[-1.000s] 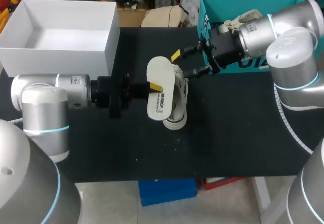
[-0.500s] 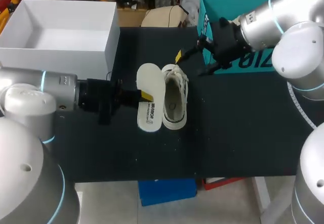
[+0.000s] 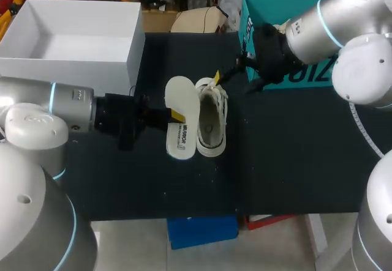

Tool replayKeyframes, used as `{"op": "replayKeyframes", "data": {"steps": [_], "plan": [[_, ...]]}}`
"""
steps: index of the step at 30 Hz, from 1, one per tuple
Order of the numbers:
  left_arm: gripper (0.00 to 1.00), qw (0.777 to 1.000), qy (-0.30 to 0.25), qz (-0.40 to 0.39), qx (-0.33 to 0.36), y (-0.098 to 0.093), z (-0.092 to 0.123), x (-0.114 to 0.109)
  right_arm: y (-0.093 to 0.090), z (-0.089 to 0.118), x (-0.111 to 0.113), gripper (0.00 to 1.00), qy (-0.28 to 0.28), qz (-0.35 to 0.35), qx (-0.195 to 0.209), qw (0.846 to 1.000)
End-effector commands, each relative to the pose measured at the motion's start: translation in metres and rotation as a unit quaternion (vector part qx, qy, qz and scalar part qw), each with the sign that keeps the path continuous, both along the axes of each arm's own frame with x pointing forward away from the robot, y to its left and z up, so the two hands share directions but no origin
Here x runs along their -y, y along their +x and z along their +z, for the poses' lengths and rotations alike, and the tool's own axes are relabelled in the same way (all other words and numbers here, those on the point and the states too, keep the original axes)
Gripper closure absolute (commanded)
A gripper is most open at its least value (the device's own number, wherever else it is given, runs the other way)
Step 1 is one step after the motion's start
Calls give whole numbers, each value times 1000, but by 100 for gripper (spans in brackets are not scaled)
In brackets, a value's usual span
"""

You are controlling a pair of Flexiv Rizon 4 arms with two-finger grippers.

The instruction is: Take the shoe out of the shoebox, open the shoe tongue, remove and reinsert the insole, then place the shoe into the shoebox

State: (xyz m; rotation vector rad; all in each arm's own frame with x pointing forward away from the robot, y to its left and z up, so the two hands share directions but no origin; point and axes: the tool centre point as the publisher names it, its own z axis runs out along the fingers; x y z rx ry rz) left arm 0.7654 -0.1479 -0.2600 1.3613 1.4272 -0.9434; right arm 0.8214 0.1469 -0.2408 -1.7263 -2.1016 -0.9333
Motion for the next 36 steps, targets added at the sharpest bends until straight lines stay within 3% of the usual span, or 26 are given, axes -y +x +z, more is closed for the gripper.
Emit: {"op": "replayKeyframes", "data": {"steps": [1, 2, 16, 23, 36], "plan": [[100, 1000, 3, -1, 0, 0, 1, 0, -40, 3, 16, 0, -74, -1, 111, 991], [100, 1000, 3, -1, 0, 0, 1, 0, -46, 2, 19, 0, -107, -1, 121, 987], [100, 1000, 3, -1, 0, 0, 1, 0, -46, 2, 19, 0, -107, -1, 121, 987], [100, 1000, 3, -1, 0, 0, 1, 0, -80, -24, 43, 0, -105, -27, 102, 989], [100, 1000, 3, -1, 0, 0, 1, 0, -120, -36, 66, 0, -80, -67, 99, 990]]}}
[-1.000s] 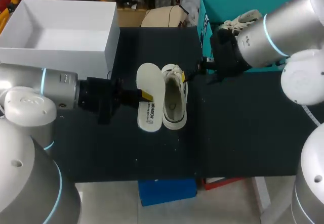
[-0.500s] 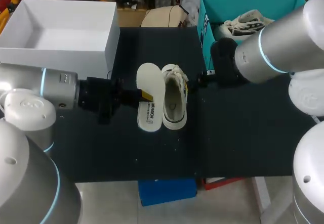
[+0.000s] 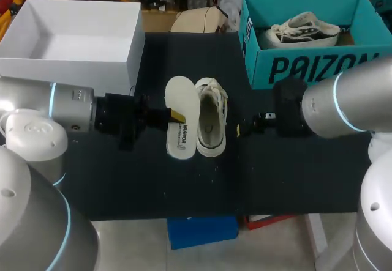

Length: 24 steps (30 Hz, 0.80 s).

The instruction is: Take the shoe out of the shoebox, open the shoe tongue, remove and reinsert the insole, then place the shoe into the shoebox

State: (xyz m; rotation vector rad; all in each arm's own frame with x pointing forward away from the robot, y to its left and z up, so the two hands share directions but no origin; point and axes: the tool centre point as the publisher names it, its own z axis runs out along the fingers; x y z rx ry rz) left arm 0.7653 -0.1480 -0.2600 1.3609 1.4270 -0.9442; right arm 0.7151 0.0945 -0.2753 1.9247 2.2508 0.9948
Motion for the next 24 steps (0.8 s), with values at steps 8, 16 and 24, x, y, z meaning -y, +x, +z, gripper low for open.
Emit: {"op": "replayKeyframes", "data": {"steps": [8, 16, 24], "plan": [[100, 999, 38, -30, -14, -9, -2, 9, -18, -6, 20, 0, -9, -7, -6, 1000], [100, 993, 71, -75, -63, -25, -19, 24, -18, -6, 20, 0, -9, -7, -6, 1000], [100, 987, 92, -90, -92, -37, -27, 33, -18, -6, 20, 0, -9, -7, -6, 1000]]}}
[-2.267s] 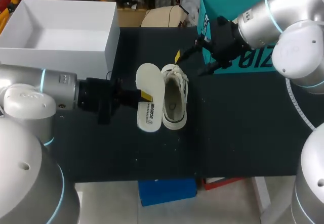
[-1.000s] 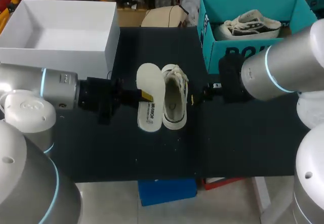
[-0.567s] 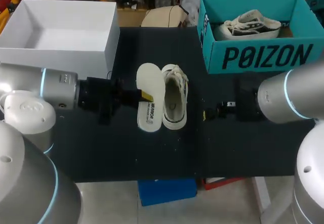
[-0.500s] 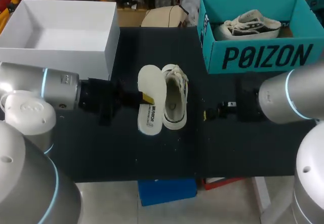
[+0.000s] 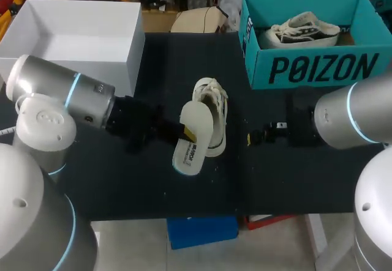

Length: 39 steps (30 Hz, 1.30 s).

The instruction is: Take the shoe out of the shoebox, open the shoe tongue, remove and reinsert the insole, then place the shoe into the shoebox

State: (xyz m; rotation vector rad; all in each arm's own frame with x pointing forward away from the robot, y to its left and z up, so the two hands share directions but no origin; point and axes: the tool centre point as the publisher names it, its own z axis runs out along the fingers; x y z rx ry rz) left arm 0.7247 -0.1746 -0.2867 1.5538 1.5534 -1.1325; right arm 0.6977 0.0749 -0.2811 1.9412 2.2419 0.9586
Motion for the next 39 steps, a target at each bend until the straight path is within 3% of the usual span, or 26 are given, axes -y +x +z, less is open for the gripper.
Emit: {"op": "replayKeyframes", "data": {"steps": [1, 14, 16, 22, 27, 39], "plan": [[100, 1000, 24, -4, 4, 4, 0, 6, -1, 0, 0, 0, 1, 0, 0, 1000], [100, 1000, 24, -4, 4, 4, 0, 6, -1, 0, 0, 0, 1, 0, 0, 1000], [100, 999, -17, -1, -35, 6, -1, 6, -1, 0, 0, 0, 1, 0, 0, 1000], [100, 993, -40, -1, -113, 8, -14, 11, -1, 0, 0, 0, 1, 0, 0, 1000], [100, 989, -9, -25, -147, 6, -20, 16, -1, 0, 0, 0, 1, 0, 0, 1000], [100, 983, 93, -50, -153, 12, -25, 23, -1, 0, 0, 0, 1, 0, 0, 1000]]}}
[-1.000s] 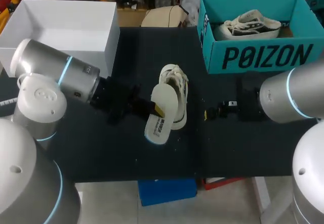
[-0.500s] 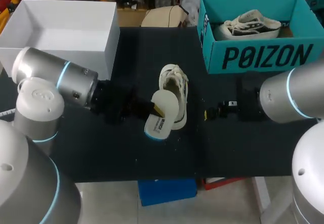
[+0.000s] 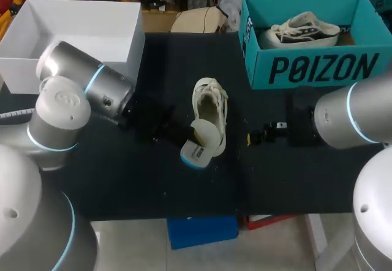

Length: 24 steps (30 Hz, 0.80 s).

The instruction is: Take the shoe out of the shoebox, open the shoe tongue, remove and reinsert the insole, then place the shoe into the shoebox

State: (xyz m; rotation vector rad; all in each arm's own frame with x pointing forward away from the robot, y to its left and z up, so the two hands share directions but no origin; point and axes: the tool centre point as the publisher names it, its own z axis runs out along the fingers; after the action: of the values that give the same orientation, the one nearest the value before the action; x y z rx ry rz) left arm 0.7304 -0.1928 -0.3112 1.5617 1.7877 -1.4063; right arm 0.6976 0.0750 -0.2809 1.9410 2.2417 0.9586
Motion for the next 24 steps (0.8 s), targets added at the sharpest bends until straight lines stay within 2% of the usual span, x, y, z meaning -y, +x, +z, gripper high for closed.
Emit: {"op": "replayKeyframes", "data": {"steps": [1, 5, 24], "plan": [[100, 998, 51, -27, 3, 8, -2, 6, -1, 0, 0, 0, 1, 0, 0, 1000], [100, 996, 83, -39, 11, 12, -8, 8, -1, 0, 0, 0, 1, 0, 0, 1000], [100, 991, 113, -62, 28, 47, -28, 18, -1, 0, 0, 0, 1, 0, 0, 1000]]}}
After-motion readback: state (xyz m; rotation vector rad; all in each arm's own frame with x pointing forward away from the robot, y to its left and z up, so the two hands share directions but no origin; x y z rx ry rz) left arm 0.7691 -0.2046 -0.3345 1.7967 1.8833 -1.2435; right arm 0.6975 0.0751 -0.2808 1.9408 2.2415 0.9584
